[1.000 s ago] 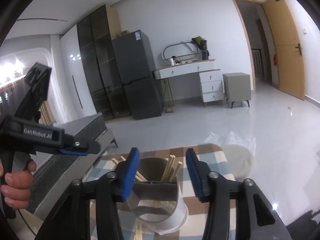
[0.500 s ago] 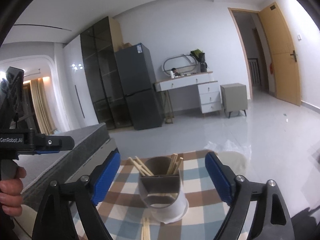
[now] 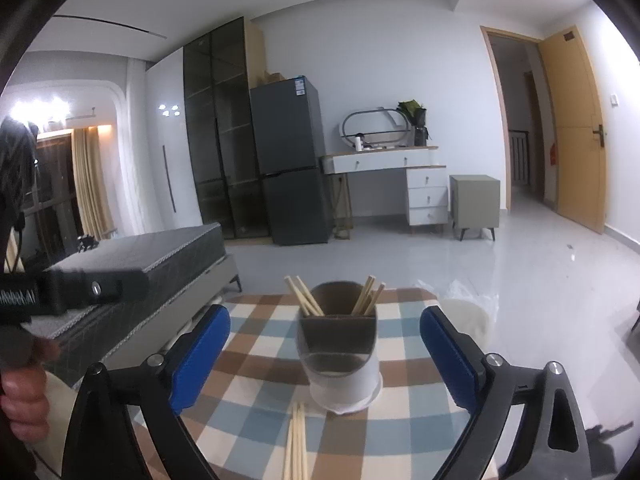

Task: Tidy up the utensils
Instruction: 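Withdraw both open grippers back above the chopstick pile, then lower the right gripper to the chopstick pile and close on one chopstick, then close the left gripper on another chopstick while the right gripper holds its chopstick, then raise both held chopsticks up over the white holder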

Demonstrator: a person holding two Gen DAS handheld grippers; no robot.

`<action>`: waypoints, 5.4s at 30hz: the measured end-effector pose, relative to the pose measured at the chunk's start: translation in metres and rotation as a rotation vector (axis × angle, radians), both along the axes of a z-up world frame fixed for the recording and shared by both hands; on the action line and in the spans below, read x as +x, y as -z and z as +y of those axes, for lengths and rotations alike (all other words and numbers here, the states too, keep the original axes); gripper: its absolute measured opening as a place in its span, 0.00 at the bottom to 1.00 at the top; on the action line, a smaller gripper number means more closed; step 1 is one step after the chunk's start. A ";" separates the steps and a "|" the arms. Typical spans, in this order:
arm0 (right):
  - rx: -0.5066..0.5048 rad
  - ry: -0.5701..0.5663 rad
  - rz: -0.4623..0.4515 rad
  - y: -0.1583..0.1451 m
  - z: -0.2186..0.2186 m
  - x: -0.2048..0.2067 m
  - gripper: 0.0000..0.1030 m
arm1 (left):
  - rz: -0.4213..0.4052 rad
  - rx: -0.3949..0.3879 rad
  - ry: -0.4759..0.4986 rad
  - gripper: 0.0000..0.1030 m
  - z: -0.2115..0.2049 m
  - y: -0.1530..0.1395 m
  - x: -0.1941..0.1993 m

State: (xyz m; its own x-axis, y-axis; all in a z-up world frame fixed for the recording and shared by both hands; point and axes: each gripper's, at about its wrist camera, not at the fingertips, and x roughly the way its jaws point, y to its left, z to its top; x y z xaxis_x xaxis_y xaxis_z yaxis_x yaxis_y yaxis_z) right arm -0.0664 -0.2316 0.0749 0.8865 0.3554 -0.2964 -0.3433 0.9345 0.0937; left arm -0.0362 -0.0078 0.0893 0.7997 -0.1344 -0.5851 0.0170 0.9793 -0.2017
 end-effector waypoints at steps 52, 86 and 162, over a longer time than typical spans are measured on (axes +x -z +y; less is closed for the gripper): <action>-0.621 -0.263 0.739 0.202 0.121 0.118 0.20 | 0.422 -0.117 -0.304 0.92 0.088 0.166 0.054; -0.661 -0.320 0.722 0.195 0.142 0.118 0.05 | 0.496 -0.142 -0.281 0.92 0.091 0.173 0.056; 0.090 -0.017 0.203 0.051 -0.005 0.054 0.05 | 0.374 -0.087 -0.005 0.01 -0.009 0.118 0.049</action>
State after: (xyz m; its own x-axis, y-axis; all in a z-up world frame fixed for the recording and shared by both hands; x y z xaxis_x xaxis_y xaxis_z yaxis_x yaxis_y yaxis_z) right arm -0.0125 -0.2361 0.0240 0.8054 0.4029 -0.4347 -0.3245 0.9135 0.2455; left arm 0.0123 -0.0165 -0.0288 0.5342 -0.1928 -0.8231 -0.0785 0.9581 -0.2754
